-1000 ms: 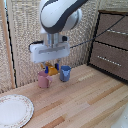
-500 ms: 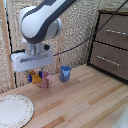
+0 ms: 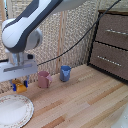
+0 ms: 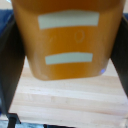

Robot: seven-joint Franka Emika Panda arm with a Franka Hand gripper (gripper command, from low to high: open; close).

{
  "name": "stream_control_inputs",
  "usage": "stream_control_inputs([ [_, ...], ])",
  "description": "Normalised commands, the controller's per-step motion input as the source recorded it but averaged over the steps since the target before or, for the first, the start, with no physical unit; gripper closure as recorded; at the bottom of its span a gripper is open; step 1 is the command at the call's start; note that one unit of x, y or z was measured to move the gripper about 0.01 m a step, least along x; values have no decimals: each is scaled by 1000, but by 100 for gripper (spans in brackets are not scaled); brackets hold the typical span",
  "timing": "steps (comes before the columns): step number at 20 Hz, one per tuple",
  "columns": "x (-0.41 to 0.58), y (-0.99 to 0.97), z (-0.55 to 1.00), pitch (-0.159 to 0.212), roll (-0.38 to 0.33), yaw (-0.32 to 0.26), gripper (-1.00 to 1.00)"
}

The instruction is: Caressingly guide your clamp towards the toast. Compassionately possess the toast with your clamp. Gradually tag the toast up from the worktable. Complaisantly, cruise the held-toasty-pillow to your white crockery. Last but notably, liberate the toast onto the shiny white tableware.

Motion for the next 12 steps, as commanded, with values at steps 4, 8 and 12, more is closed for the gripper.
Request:
stream_control_inputs([
  [4, 361, 730, -464, 32, -148, 49, 100],
  [8, 416, 491, -415, -3, -168, 25, 100],
  [12, 302, 207, -234, -8, -72, 0, 100],
])
